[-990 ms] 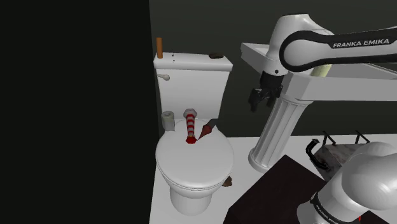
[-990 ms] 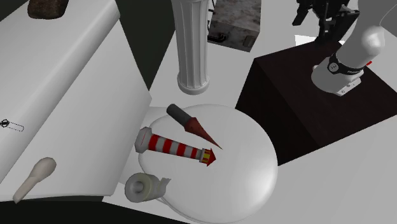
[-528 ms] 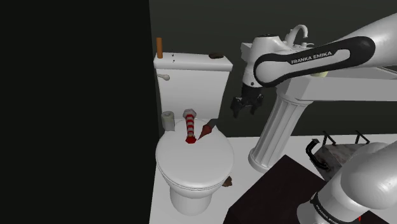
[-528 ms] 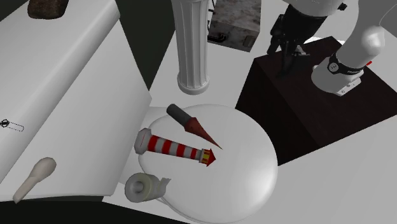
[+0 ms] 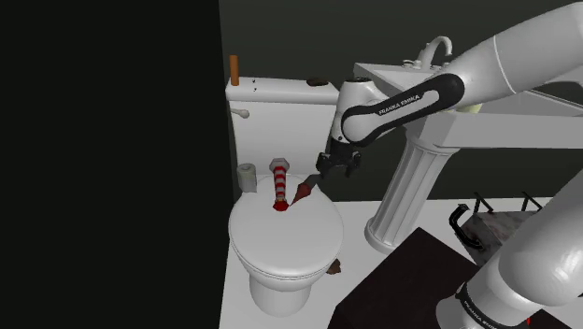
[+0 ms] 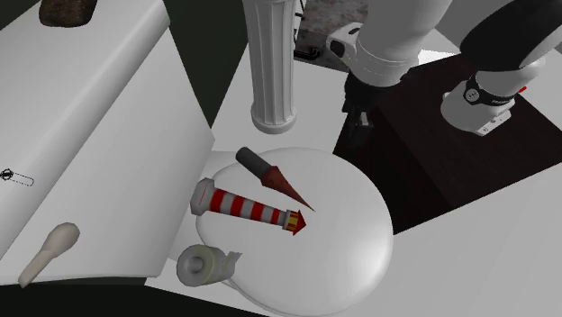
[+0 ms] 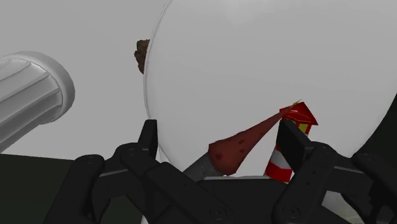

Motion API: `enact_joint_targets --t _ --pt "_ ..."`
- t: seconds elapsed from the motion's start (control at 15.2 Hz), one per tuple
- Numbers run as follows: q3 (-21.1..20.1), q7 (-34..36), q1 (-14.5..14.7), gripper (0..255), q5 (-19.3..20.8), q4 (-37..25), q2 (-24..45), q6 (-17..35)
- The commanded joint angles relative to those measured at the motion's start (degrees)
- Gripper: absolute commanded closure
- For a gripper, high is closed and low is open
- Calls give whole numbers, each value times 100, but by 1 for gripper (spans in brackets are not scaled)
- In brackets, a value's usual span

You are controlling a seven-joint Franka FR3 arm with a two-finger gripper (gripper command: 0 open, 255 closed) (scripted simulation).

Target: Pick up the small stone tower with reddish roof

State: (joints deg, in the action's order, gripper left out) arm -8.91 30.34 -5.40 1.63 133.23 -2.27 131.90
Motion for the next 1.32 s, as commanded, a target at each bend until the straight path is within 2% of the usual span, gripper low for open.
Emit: enact_joint_targets --t 0.0,0.53,1.06,1.25 --pt "11 234 -28 0 96 -274 466 200" --pt "203 1107 53 0 419 -1556 2283 753" --pt "468 1671 168 0 442 -3215 4004 860" --pt "485 1685 180 0 459 -3247 4179 1003"
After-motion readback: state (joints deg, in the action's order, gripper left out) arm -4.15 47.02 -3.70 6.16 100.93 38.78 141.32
